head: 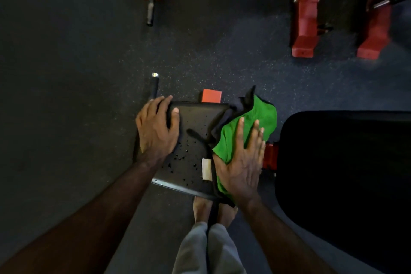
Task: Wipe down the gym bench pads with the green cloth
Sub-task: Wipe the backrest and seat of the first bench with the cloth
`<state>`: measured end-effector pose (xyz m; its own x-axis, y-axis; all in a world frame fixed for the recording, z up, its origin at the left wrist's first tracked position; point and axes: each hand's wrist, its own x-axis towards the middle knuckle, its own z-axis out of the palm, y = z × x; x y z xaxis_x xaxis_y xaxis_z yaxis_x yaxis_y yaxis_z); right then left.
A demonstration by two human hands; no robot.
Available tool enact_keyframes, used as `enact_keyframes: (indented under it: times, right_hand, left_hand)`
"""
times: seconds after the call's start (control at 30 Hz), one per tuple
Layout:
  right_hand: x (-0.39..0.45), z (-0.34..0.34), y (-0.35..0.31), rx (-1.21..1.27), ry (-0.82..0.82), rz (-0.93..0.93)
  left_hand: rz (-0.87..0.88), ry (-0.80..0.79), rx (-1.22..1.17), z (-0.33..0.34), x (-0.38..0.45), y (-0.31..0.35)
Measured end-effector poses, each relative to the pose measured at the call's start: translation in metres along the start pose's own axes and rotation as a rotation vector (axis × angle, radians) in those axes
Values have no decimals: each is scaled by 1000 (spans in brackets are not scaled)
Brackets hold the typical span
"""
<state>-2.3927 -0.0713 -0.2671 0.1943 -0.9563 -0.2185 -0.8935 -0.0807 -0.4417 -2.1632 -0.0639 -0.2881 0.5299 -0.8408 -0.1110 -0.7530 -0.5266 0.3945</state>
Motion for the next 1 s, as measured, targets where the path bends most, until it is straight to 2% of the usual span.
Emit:
enact_keyframes:
  times: [0.07,0.2,0.23,0.27,0.33,0.37,0.4,0.5,0.57,0.6,0.63,0.7,0.73,0.77,0.9,0.93,1.0]
  right_hand:
    - [-1,9,-4,-60,-34,-63]
    - [6,10,-8,-141,-150,-406]
    - [12,9,-4,-131,-131,-396]
    - [18,9,-5,-96,-80,-297]
    - [20,12,-13,6,35,25]
    - [16,15,-23,27,59,116]
    - [10,19,-31,11,43,112]
    - [-13,25,-33,-99,-93,-190]
    - [-2,16,-17,-120,-67,-247]
    - [2,16,-9,-116,-22,-173]
    - [3,17,-8,-88,37,-25]
    - [-2,26,-25,7,157,292]
    - [-5,32,-38,35,169,366]
    - [-11,41,-49,40,169,361]
    - [-12,40,-38,-73,89,1]
    - [-12,37,-35,-67,111,22]
    - [-9,39,-40,23,215,259]
  left_hand:
    - [14,35,34,3,-2,3]
    - [116,86,46,5,-5,-1]
    - [121,91,35,6,-6,0]
    - [117,92,22,5,-4,-1]
    - [93,84,11,5,-4,0]
    - [83,80,12,4,-4,0]
    - [78,74,8,3,-3,1]
    - [75,75,-9,2,-6,1]
    - [64,58,-8,-1,-3,4]
    - [52,48,-3,-1,-4,5]
    - [50,31,2,-1,-3,6]
    - [51,18,7,-1,-2,6]
    - [61,21,5,0,-2,5]
    - [73,19,-3,0,-2,4]
    - [82,-4,-6,-1,0,5]
    - [84,-23,-9,-2,-1,2]
    - [90,-41,-18,-2,-1,1]
